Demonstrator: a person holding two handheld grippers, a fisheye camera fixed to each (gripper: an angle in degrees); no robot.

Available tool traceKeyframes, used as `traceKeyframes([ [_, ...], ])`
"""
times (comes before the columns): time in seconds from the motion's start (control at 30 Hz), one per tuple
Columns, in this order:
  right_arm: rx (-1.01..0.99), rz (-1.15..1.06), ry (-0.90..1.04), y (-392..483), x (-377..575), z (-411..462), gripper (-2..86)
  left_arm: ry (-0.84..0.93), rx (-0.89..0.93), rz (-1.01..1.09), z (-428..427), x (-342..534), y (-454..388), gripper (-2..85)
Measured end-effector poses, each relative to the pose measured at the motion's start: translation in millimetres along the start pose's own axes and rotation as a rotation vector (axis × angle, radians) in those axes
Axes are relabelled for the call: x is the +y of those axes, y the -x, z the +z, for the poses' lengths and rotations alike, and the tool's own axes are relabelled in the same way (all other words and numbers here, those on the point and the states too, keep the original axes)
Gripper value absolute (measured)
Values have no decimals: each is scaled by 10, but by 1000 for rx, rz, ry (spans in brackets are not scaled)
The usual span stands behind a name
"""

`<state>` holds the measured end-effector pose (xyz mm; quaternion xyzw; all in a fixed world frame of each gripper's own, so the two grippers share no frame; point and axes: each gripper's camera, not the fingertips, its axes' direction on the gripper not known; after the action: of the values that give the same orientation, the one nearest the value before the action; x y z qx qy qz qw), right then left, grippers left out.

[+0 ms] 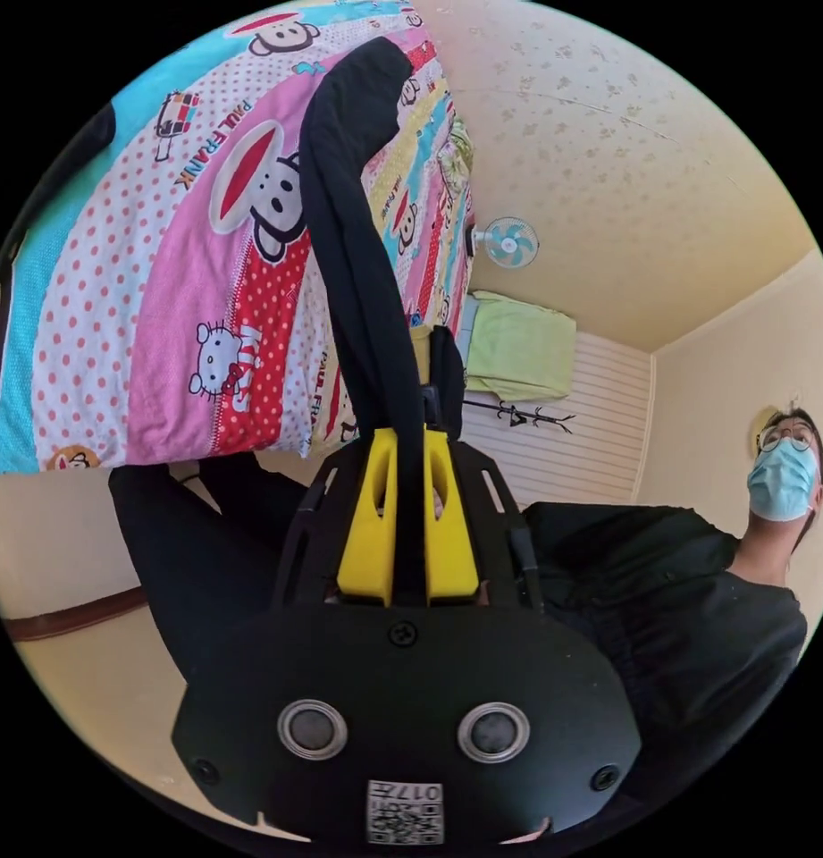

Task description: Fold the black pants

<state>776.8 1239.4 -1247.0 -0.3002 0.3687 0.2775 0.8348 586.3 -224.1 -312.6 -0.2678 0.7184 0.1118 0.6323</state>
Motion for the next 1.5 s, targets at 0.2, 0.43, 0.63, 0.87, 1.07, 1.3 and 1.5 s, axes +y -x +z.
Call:
traceKeyframes([
  [0.2,56,-87,-21,1011,415,-209,23,-249,-325,132,-654,-167,-540,8],
  [0.43,78,-115,-30,1739,935,-305,10,-73,-547,639,90,-1557,-1213,-9],
  [0.63,30,-101,-71,2085,1154,-247,8,619,-446,691,1909,-1957,-470,-10],
  [0.87,34,65,-82,1872,978,-524,10,855,-332,574,2966,-1027,383,-10],
  [1.07,40,247,-50,1251,-101,-842,46,511,-258,33,2723,-951,1377,-10],
  [1.3,113,272,-86,467,-1654,-996,146,193,-347,-119,1810,-954,1774,-10],
  [1.5,323,46,-211,956,-1565,-1080,159,62,-389,89,1590,-1154,1304,-9],
])
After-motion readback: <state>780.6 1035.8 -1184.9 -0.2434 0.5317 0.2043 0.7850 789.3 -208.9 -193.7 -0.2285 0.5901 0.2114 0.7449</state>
